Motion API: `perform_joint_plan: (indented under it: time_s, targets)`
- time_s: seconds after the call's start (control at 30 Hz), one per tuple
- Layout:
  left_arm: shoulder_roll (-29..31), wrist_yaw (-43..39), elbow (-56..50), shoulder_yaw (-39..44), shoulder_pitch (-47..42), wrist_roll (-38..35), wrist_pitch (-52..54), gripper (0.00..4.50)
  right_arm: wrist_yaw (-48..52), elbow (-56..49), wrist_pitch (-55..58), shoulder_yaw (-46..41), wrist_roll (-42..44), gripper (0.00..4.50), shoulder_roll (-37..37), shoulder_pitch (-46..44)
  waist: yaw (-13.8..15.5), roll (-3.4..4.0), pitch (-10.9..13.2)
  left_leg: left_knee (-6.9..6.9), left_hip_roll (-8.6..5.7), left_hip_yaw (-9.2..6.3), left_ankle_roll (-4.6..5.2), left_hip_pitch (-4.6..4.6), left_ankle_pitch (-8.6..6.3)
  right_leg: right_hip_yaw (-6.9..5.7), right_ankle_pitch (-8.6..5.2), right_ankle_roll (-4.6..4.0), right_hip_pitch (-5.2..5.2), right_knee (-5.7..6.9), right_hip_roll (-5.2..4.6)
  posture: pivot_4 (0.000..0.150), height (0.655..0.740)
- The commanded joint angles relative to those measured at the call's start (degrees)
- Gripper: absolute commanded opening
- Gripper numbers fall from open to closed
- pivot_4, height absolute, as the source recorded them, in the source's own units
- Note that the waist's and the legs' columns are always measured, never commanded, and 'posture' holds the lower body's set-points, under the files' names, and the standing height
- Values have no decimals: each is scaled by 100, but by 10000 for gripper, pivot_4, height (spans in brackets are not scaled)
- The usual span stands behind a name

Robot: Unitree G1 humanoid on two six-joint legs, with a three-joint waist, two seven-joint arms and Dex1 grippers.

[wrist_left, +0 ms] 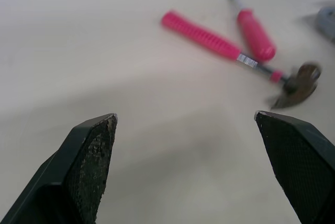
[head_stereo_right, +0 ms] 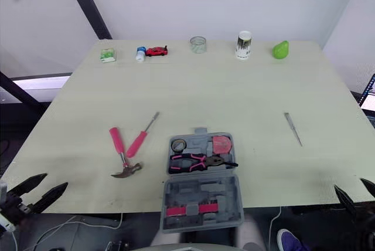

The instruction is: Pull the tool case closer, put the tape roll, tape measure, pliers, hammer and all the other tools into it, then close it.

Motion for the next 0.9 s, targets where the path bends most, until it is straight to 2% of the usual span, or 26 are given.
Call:
perform_joint_plan:
  time_s: [0.03,0.2,0.4,0.5,0.6,0.7,0.77,0.9]
  targets:
    - [110,-148,153,117,3,26,-267,45000,143,139,-230,-186,87,44727,-78,-13,2,-1,-1,-1,-1,0,0,-2,0,0,0,0,0,-2,-4,1500,7400]
    - [94,-205,-309,-65,-121,63,-304,45000,-31,-575,357,116,188,44727,-196,-238,-2,12,0,-3,-3,1,-1,-1,-1,-7,3,-4,-1,0,-39,1500,7400]
    - [194,-417,-2327,-1150,-98,148,389,45000,-373,-1955,1382,1086,-6,44727,-549,-802,26,21,-2,-9,-3,2,-10,-10,-5,-23,5,-8,-9,-2,-66,1500,7400]
    - [281,-402,-2857,-1648,-329,229,738,45000,-307,-2251,1676,1535,-53,44727,-724,-1225,29,32,4,-17,-5,1,-4,-22,-2,-31,5,-8,-13,-10,-67,1500,7400]
    - [442,-615,-2985,-2248,-671,515,785,37140,-75,-2247,1808,2139,-306,45000,-954,-1677,23,35,7,-18,-9,0,-3,-24,-2,-36,6,-8,-13,-11,-69,1500,7400]
    - [398,-782,-2751,-2930,-1321,780,849,21145,233,-2087,1845,2928,-651,29871,-1109,-2202,23,37,8,-17,-15,-2,0,-24,-1,-45,7,-5,-10,-12,-66,1500,7400]
    - [341,-883,-2475,-3285,-1705,985,801,18659,474,-1938,1810,3393,-948,27385,-1241,-2438,26,39,15,-14,-19,-4,1,-25,-1,-47,8,-4,-9,-11,-63,1500,7400]
    - [227,-1218,-1942,-3891,-2286,1296,646,1559,938,-1437,1577,4234,-1457,9214,-1345,-3091,26,35,16,2,-33,-7,4,-21,1,-59,19,20,-1,1,-20,1500,7400]
